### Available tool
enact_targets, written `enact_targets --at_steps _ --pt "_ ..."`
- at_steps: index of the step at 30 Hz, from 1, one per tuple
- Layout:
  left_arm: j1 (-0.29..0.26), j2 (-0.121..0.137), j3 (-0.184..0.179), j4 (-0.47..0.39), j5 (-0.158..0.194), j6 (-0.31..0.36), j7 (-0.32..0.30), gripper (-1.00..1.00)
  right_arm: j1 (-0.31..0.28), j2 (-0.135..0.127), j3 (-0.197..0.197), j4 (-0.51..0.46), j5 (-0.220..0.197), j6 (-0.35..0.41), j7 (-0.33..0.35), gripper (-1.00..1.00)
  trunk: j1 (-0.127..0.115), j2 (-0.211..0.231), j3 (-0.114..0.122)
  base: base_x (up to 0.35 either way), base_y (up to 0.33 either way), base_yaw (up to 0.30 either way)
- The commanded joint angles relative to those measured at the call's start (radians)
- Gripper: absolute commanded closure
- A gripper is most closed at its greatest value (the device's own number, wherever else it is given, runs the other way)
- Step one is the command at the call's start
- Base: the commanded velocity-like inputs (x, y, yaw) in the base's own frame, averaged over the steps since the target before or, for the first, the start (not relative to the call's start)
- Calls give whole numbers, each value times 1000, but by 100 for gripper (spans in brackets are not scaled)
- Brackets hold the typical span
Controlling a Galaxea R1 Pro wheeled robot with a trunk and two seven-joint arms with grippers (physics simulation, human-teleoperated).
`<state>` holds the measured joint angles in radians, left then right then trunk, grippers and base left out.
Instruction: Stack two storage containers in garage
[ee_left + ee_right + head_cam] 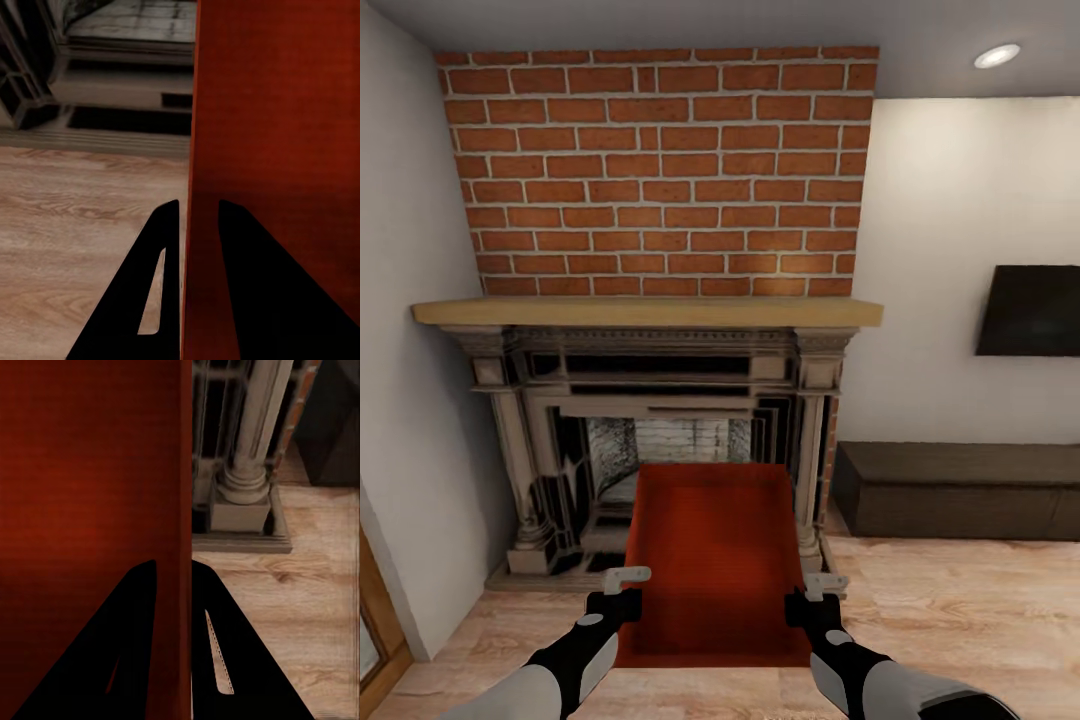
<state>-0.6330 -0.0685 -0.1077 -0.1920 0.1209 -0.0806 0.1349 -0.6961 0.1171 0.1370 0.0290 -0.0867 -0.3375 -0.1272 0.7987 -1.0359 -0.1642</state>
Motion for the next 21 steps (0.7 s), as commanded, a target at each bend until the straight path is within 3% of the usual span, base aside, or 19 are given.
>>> enact_targets --at_steps 1,21 --pt "-1 13 8 2 6 -4 23 100 -2 -5 -11 2 -28 -9 -5 100 0 -1 -1 0 0 -282" --pt "-1 13 8 2 6 -4 23 100 -2 -6 -11 2 -28 -9 1 100 0 -1 -1 0 0 -282"
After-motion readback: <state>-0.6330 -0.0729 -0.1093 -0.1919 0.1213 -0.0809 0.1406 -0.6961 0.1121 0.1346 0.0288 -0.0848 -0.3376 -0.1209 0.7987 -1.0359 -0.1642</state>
